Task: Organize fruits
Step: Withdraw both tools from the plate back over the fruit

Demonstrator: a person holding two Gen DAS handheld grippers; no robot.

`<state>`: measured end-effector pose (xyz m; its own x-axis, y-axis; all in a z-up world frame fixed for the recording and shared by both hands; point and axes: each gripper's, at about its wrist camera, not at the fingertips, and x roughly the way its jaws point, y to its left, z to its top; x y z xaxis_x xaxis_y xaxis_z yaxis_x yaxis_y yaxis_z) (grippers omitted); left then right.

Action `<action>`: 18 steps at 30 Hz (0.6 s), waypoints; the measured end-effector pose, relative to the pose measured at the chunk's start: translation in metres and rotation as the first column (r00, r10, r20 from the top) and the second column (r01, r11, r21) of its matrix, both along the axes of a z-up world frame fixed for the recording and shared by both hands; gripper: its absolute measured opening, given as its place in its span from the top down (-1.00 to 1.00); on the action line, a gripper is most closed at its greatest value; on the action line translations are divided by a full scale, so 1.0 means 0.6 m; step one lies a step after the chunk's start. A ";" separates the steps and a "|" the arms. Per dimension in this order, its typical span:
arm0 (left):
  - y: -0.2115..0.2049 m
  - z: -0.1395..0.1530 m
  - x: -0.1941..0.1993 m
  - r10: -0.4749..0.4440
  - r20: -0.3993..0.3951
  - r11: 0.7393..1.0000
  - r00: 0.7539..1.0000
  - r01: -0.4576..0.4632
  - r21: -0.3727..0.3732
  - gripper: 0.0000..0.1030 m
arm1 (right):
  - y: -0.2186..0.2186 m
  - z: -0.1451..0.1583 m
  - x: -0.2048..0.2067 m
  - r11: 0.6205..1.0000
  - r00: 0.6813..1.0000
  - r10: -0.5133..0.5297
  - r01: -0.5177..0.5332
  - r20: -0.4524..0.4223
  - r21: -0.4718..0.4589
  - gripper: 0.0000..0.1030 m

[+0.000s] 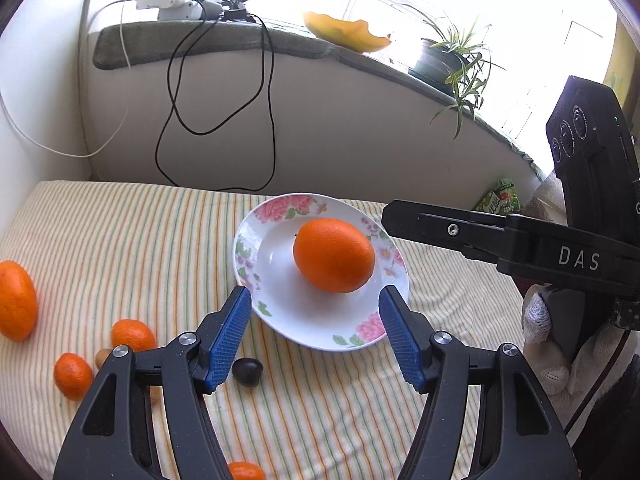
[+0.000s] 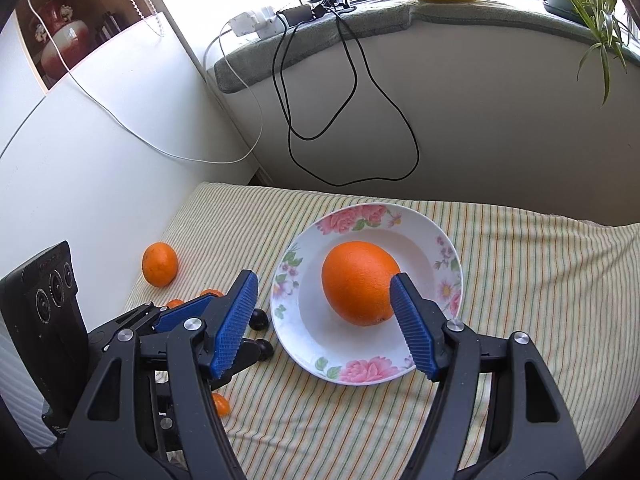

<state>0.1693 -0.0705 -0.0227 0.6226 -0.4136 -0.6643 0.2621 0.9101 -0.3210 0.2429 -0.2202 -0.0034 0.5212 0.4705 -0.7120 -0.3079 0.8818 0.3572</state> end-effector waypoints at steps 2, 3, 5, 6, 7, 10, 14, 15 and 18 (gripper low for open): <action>0.016 -0.001 -0.018 0.011 0.008 1.000 1.000 -0.011 -0.006 -0.29 | 0.008 0.004 -0.012 1.000 1.000 0.007 -0.006 0.016 -0.014 -0.39; 0.026 -0.002 -0.026 0.018 0.008 1.000 1.000 -0.018 -0.007 -0.29 | 0.012 0.005 -0.019 1.000 1.000 0.013 -0.012 0.027 -0.022 -0.42; 0.046 -0.005 -0.045 0.039 0.013 0.999 0.999 -0.039 0.001 -0.29 | 0.019 0.006 -0.031 0.999 0.999 0.018 -0.016 0.039 -0.035 -0.50; 0.054 -0.006 -0.051 0.051 0.016 0.999 0.999 -0.052 0.008 -0.29 | 0.022 0.006 -0.037 0.999 0.999 0.022 -0.021 0.044 -0.036 -0.51; 0.064 -0.007 -0.058 0.064 0.020 0.998 0.998 -0.065 0.014 -0.29 | 0.025 0.006 -0.043 0.999 0.999 0.029 -0.027 0.046 -0.037 -0.51; 0.098 -0.014 -0.081 0.110 0.029 0.993 0.993 -0.111 0.028 -0.29 | 0.036 0.004 -0.058 0.998 0.997 0.045 -0.042 0.056 -0.044 -0.51; 0.144 -0.023 -0.108 0.168 0.041 0.985 0.985 -0.170 0.040 -0.29 | 0.051 0.001 -0.078 0.996 0.994 0.060 -0.054 0.096 -0.066 -0.51; 0.154 -0.024 -0.112 0.179 0.045 0.983 0.983 -0.181 0.044 -0.29 | 0.055 0.000 -0.083 0.996 0.993 0.064 -0.057 0.103 -0.070 -0.51; 0.183 -0.031 -0.128 0.211 0.050 0.976 0.976 -0.213 0.049 -0.28 | 0.067 -0.007 -0.096 0.994 0.990 0.080 -0.072 0.112 -0.079 -0.52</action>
<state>0.0926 0.0392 -0.0415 0.7214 -0.2337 -0.6519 0.0739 0.9620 -0.2630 0.1856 -0.1801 -0.0075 0.5663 0.4599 -0.6840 -0.4103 0.8770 0.2500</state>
